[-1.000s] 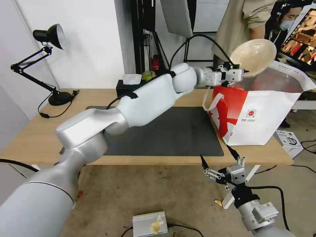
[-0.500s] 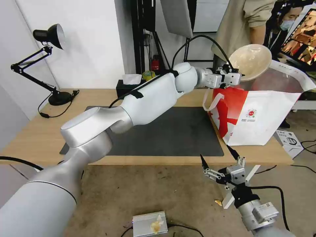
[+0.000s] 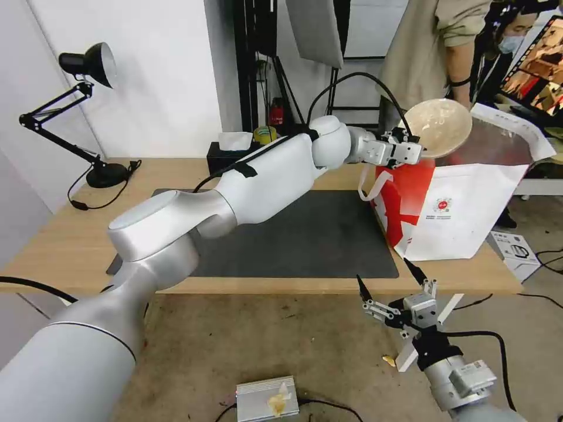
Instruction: Pick up the trash from the table and place it into the takeout bag.
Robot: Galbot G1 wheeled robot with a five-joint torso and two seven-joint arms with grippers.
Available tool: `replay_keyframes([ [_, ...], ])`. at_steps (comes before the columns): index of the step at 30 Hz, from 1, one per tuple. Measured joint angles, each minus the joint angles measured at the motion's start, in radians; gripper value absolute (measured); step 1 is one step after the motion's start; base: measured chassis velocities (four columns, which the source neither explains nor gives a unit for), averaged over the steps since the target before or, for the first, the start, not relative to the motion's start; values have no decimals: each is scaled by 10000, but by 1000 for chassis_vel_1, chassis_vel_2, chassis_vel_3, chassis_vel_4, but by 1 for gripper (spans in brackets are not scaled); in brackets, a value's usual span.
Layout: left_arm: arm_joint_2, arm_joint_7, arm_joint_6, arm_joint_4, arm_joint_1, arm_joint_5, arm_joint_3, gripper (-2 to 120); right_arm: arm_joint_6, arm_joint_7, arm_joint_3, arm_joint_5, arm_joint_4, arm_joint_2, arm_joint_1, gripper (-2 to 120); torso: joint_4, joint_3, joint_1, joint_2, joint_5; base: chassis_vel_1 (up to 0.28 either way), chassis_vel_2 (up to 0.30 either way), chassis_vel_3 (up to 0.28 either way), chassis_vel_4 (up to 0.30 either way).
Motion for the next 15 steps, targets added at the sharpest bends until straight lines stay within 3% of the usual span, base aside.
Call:
replay_keyframes([
  [14,0,-4,10,27,53,-11,200,2,0,0,0,0,0,0,0,100,1,0,0,0,0,0,0,0,0],
  [15,-1,-8,9,7,52,-12,200,6,0,0,0,0,0,0,0,100,1,0,0,1,0,0,0,0,0],
])
